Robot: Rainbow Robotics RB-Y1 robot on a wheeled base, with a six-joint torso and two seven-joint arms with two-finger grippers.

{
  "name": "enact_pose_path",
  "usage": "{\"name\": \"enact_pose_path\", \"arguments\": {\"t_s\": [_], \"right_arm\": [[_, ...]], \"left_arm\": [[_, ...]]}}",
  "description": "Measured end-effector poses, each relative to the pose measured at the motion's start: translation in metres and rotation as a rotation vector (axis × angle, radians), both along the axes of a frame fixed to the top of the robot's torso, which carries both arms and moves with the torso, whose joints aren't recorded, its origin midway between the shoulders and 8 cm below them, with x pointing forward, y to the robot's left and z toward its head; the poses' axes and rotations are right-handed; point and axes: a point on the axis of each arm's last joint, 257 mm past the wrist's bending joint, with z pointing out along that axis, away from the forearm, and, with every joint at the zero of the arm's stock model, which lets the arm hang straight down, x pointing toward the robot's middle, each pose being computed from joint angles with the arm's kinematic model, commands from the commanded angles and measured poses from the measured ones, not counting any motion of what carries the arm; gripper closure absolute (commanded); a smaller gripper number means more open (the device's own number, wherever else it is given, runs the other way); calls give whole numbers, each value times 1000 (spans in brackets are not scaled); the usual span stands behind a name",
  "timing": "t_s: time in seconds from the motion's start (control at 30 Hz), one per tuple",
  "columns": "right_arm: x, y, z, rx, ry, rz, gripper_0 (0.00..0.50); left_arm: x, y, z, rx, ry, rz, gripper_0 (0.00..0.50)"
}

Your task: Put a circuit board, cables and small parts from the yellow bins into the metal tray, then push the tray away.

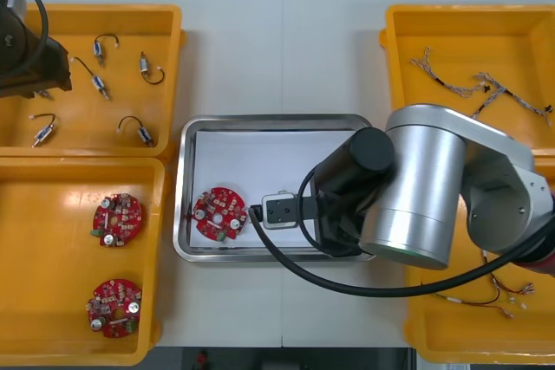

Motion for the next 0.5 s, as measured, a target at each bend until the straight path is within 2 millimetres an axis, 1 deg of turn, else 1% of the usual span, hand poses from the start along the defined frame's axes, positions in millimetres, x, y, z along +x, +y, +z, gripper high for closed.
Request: {"name": "enact_pose_path", "arguments": {"t_s": [0.13,0.3,0.37,0.5], "right_arm": [[4,8,-14,4,32,-25,500],[18,14,-21,14,14,-52,500],[24,15,-23,14,-2,-57,500],[29,14,-31,-10,-24,-56,500]], "left_arm": [[11,18,-1,-5,-30,52,0],[24,44,1,-4,-76,123,0],[29,50,0,-3,-93,141,0],[40,57,-5,-18,-124,167,0]]}}
